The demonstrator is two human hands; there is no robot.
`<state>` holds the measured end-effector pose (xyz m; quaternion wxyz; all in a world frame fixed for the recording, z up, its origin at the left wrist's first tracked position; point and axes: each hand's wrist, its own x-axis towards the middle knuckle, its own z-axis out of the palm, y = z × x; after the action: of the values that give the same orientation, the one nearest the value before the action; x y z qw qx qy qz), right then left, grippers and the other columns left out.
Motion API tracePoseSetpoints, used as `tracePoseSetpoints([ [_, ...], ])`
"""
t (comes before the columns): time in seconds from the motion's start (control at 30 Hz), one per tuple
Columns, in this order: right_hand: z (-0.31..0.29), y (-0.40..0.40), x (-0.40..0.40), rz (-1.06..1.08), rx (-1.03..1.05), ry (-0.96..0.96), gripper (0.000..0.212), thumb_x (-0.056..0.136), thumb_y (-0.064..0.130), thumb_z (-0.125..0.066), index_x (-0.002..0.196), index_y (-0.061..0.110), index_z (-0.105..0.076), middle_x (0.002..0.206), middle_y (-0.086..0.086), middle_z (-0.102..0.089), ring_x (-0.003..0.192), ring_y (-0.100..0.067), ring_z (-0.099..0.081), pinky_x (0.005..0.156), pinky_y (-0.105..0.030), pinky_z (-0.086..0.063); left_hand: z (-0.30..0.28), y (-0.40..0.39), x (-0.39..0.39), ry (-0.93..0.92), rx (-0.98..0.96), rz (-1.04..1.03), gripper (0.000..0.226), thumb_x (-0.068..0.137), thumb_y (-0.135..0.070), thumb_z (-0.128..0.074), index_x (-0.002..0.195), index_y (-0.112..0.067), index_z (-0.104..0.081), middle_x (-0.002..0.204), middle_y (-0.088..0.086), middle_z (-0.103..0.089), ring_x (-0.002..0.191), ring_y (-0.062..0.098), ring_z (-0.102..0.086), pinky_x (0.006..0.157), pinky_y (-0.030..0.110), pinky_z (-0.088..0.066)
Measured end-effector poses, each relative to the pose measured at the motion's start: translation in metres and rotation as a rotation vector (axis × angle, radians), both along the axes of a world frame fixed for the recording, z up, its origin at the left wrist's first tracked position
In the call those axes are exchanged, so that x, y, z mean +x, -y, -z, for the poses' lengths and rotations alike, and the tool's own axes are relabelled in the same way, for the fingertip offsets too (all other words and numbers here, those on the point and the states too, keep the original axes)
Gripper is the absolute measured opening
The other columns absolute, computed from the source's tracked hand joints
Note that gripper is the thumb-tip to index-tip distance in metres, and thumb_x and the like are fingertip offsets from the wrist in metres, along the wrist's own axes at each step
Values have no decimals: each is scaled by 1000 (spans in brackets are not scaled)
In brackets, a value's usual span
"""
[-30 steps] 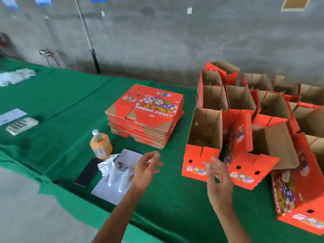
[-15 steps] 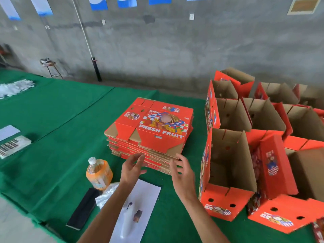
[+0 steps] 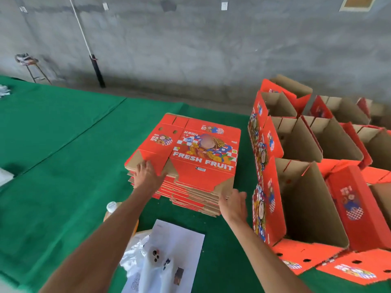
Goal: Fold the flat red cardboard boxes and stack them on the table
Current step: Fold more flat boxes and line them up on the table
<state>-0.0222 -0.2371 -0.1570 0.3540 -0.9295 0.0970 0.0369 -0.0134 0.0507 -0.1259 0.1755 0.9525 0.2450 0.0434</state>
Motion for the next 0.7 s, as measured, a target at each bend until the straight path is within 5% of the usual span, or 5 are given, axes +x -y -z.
tracePoseSetpoints([
  [0.17, -9, -6, -3, 56, -58, 104, 45, 99, 59, -55, 101, 14, -55, 113, -4, -46, 61, -5, -48, 44, -19, -32, -7, -6, -1, -114, 293, 136, 65, 103, -57, -50, 136, -1, -54, 135, 18, -58, 130, 35, -51, 108, 44, -48],
  [0.27, -14, -11, -7, 97, 246, 149, 31, 98, 43, -67, 102, 15, -53, 108, -1, -57, 81, -13, -61, 64, -26, -48, -16, -2, -4, -109, 431, 223, 47, 106, -42, -46, 120, -1, -63, 115, 17, -68, 110, 31, -65, 91, 38, -55],
  [0.4, -38, -17, -24, 143, 567, 240, 25, 94, 22, -73, 105, 21, -51, 94, 5, -68, 82, -8, -70, 59, -16, -51, -45, 4, -11, -1, 353, 217, 36, 105, -32, -48, 111, -1, -66, 101, 20, -66, 93, 36, -66, 72, 40, -49],
  [0.5, -68, -13, -36, 124, 500, 457, 21, 97, 23, -71, 101, 20, -51, 81, 13, -65, 71, 5, -66, 53, -8, -46, -75, -4, -22, 212, 239, 141, 35, 106, -32, -50, 105, -1, -67, 99, 31, -69, 93, 50, -68, 76, 48, -53],
  [0.7, -135, 12, -60, -2, 249, 799, 21, 106, 39, -49, 114, 21, -55, 97, 9, -64, 83, -4, -61, 62, -9, -43, -131, 5, -56, 745, -263, 72, 34, 105, -25, -53, 79, -5, -45, 73, 28, -59, 71, 53, -51, 62, 41, -34],
])
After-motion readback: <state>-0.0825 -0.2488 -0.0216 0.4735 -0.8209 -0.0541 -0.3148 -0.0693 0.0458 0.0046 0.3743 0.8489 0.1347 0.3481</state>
